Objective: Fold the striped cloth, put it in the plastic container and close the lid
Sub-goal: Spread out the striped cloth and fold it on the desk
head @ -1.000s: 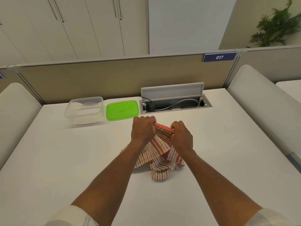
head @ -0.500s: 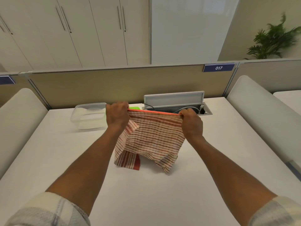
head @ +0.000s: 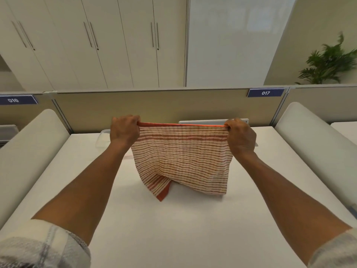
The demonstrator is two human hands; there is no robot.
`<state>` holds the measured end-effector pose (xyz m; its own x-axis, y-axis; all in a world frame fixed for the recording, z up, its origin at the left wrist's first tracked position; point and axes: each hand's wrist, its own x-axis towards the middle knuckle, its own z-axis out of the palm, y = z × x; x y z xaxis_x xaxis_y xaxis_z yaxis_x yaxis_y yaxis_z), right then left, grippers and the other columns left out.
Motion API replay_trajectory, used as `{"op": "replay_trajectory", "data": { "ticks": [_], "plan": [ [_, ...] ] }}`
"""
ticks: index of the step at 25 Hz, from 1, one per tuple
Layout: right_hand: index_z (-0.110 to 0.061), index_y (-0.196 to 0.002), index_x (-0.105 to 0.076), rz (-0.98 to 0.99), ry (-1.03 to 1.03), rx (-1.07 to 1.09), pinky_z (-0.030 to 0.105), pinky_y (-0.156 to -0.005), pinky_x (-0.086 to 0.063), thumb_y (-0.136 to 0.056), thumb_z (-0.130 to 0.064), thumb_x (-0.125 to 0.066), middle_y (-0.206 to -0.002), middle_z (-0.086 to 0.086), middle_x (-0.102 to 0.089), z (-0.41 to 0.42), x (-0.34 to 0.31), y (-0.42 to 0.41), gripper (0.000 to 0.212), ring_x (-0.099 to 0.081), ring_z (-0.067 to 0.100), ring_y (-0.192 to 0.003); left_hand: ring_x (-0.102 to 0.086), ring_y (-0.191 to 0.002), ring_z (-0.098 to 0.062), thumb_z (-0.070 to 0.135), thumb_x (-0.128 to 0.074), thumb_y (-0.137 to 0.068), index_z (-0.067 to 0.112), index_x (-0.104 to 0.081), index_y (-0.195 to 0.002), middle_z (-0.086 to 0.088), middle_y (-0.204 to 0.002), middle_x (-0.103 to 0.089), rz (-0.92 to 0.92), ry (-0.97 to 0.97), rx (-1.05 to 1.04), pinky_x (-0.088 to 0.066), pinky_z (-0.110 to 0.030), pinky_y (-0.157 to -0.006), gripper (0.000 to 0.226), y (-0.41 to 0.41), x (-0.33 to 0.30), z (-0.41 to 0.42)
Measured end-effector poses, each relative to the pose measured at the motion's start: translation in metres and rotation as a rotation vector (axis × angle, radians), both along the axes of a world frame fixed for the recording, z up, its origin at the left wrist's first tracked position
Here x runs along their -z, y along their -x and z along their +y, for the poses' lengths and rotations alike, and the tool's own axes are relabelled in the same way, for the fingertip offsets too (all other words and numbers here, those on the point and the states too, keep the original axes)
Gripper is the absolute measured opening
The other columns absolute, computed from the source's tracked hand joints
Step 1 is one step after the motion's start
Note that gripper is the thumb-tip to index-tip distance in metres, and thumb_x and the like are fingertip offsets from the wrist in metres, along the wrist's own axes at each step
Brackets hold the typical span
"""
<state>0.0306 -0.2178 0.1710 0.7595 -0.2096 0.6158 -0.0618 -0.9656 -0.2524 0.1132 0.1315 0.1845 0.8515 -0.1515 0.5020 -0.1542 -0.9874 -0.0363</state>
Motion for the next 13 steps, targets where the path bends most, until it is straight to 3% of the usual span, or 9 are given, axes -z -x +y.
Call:
{"op": "replay_trajectory", "data": {
  "ticks": [3, 6, 13],
  "plan": [
    [-0.013, -0.094, -0.072, -0.057, 0.07, 0.056, 0.029, -0.061, -0.038, -0.093, -0.028, -0.06, -0.084, 0.008, -0.069, 0.0, -0.008, -0.007, 0.019, -0.054, 0.025, -0.075, -0.062, -0.065, -0.031, 0.017, -0.051, -0.09, 0.013, -0.069, -0.089, -0.008, -0.081, -0.068, 0.024, -0.058, -0.022, -0.046, -0.036, -0.066, 0.019, -0.004, -0.006, 0.012],
    [-0.014, -0.094, -0.072, -0.084, 0.068, 0.073, 0.032, -0.062, -0.041, -0.094, -0.028, -0.059, -0.083, 0.008, -0.068, 0.002, -0.013, -0.013, 0.019, -0.053, 0.026, -0.074, -0.06, -0.062, -0.032, 0.015, -0.052, -0.09, 0.01, -0.068, -0.086, -0.009, -0.079, -0.066, 0.025, -0.043, -0.083, -0.043, -0.034, -0.06, 0.018, -0.006, -0.014, 0.012],
    [-0.018, -0.095, -0.07, -0.066, 0.107, 0.092, 0.035, -0.066, -0.046, -0.095, -0.027, -0.058, -0.082, 0.004, -0.067, -0.008, -0.039, -0.039, 0.015, -0.057, 0.025, -0.073, -0.06, -0.067, -0.032, 0.018, -0.049, -0.09, 0.011, -0.065, -0.092, -0.011, -0.081, -0.067, -0.07, 0.301, -0.113, -0.044, -0.036, -0.062, 0.018, -0.008, -0.017, 0.005]
  ]
}}
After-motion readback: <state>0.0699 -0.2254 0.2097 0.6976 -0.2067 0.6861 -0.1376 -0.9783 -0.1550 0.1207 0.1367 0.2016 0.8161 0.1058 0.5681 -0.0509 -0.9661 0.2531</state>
